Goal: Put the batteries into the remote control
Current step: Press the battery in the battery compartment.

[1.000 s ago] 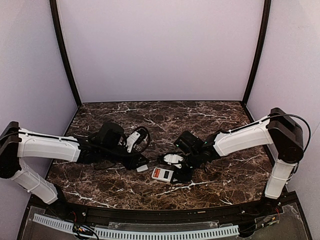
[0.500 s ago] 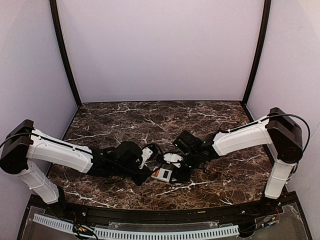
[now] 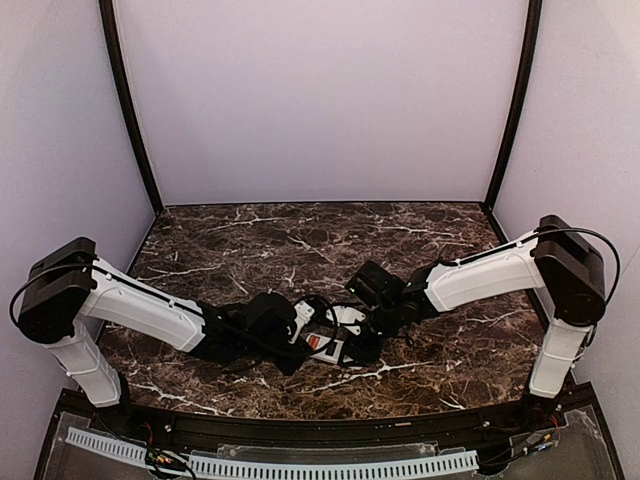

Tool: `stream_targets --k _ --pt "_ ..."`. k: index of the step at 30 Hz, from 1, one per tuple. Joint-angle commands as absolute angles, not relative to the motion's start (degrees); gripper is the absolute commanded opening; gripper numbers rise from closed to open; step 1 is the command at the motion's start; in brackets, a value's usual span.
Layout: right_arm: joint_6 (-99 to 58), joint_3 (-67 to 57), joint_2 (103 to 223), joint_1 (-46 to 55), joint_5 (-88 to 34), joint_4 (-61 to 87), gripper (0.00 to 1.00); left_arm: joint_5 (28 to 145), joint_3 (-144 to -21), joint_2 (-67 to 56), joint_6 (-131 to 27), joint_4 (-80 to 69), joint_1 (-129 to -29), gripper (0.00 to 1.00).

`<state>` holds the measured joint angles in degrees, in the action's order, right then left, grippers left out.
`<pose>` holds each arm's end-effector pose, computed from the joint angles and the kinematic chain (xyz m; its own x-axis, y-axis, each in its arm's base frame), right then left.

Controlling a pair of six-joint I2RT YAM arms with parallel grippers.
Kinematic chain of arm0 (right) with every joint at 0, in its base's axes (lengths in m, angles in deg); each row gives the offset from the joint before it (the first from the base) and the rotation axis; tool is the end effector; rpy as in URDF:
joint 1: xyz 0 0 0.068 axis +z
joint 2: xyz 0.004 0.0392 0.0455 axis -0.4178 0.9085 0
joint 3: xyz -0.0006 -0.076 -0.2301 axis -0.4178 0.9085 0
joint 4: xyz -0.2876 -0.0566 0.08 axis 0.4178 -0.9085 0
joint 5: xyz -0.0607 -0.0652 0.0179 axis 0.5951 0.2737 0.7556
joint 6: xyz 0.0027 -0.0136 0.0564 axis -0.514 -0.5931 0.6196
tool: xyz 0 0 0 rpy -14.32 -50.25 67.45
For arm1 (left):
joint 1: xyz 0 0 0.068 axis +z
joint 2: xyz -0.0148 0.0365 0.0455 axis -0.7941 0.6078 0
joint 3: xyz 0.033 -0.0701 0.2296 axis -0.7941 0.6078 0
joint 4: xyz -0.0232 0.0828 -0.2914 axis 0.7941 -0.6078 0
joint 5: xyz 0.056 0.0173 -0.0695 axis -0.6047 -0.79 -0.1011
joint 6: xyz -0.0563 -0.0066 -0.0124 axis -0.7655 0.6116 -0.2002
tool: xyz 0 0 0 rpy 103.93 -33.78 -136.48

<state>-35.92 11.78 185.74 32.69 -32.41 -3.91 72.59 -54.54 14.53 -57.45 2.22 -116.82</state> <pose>0.1944 0.3218 0.0757 -0.3408 -0.8024 -0.4899 -0.9390 0.3163 0.1351 0.1583 -0.3186 0.0776 -0.5296 0.4304 -0.7310 0.7412 0.6539 -0.1520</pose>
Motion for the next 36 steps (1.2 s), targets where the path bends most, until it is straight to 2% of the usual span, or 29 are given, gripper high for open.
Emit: stream_targets --k 1,22,36 --pt "-34.8 12.6 188.8 33.5 -32.5 -6.1 0.03 73.3 -55.6 15.2 -56.9 4.2 -117.1 0.01" --pt "-34.8 13.2 188.6 33.5 -31.8 -6.1 0.03 74.5 -57.6 20.7 -57.4 -2.0 -117.1 0.0" --pt "-34.6 13.4 187.9 33.5 -31.5 -6.2 0.03 77.2 -51.2 19.7 -57.6 -5.3 -117.1 0.0"
